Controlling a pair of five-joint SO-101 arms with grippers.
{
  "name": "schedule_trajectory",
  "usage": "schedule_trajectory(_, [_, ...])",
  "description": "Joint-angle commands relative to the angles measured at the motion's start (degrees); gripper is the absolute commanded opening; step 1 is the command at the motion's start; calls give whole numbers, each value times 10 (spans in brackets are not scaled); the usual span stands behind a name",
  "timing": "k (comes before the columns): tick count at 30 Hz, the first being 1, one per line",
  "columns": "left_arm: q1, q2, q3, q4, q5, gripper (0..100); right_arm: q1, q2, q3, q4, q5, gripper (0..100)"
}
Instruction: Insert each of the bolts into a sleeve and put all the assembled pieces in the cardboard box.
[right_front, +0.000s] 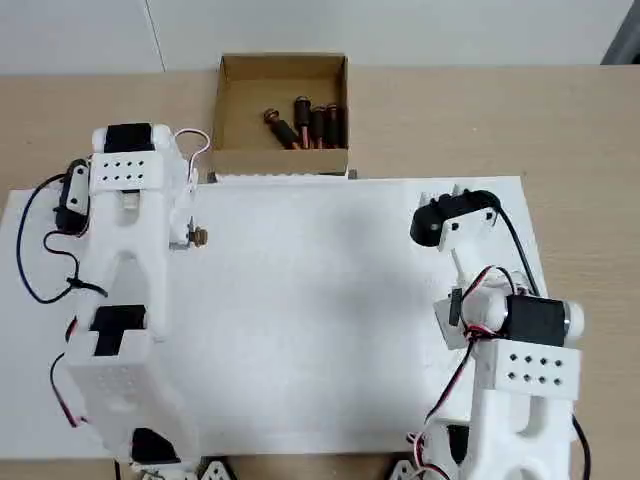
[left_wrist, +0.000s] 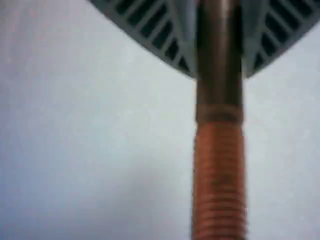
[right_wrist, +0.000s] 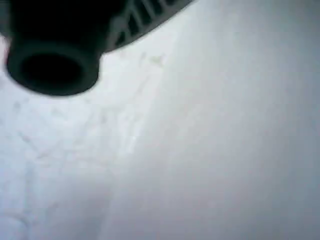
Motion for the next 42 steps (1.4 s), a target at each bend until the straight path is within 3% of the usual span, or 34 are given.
schedule_trajectory(1, [1,-6,-23,6,-57,123,0,-11,-4,-3,7,6])
schedule_trajectory(4, [1,-6,-23,7,-62,189,0,-11,-4,-2,7,6])
schedule_trajectory(15, [-3,-11,-27,4,-84,194,1,-11,-4,0,7,6])
schedule_trajectory(34, [-58,-6,-80,6,-927,194,1,-11,-4,0,14,6])
schedule_trajectory(42, [-64,-4,-80,4,-1218,193,0,-11,-4,-3,15,6])
